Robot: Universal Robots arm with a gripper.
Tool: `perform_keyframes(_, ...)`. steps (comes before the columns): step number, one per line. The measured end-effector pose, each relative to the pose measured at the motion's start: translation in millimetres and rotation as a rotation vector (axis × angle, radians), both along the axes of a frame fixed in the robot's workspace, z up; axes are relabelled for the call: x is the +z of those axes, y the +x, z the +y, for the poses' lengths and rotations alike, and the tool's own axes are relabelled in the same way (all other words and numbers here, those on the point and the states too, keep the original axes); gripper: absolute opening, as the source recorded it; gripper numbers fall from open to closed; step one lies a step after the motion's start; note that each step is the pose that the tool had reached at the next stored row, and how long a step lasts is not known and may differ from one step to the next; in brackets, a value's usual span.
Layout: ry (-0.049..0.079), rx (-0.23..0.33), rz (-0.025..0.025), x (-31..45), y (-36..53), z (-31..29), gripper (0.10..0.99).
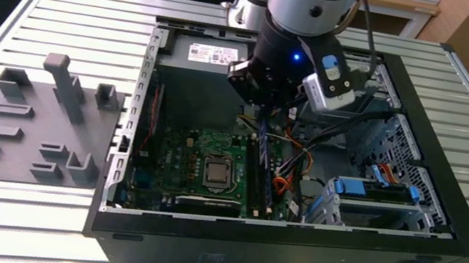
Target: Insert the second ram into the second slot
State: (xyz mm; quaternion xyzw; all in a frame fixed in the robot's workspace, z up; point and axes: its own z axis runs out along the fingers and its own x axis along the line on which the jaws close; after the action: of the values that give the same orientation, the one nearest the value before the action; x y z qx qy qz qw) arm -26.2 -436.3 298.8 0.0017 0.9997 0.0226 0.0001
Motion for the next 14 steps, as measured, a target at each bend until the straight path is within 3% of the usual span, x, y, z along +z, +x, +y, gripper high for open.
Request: perform_keyframes(14,0.000,0.000,0.0000,-12.2,0.0,-0.1,0.137)
